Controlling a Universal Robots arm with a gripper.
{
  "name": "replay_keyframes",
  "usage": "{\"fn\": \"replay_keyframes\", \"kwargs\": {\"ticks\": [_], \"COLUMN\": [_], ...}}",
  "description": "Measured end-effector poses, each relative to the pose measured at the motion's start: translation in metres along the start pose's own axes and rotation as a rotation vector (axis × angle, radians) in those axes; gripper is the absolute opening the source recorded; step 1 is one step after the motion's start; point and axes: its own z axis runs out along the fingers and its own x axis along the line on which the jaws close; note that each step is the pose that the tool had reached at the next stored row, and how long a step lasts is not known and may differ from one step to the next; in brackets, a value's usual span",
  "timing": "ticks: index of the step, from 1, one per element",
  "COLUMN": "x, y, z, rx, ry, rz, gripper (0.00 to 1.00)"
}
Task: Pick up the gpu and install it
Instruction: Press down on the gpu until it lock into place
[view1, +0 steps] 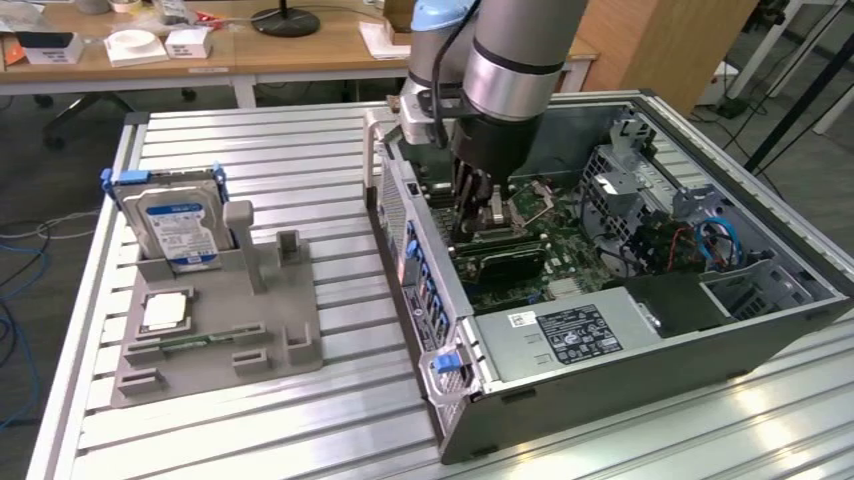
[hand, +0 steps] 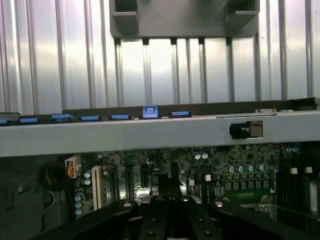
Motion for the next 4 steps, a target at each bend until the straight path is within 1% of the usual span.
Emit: {"fn": "replay_keyframes", "kwargs": {"ticks": [4], "x": [0.0], "y": [0.0], "z": [0.0], "rx": [0.0], "ry": [0.0001], "rz": [0.0], "gripper": [0.11]}}
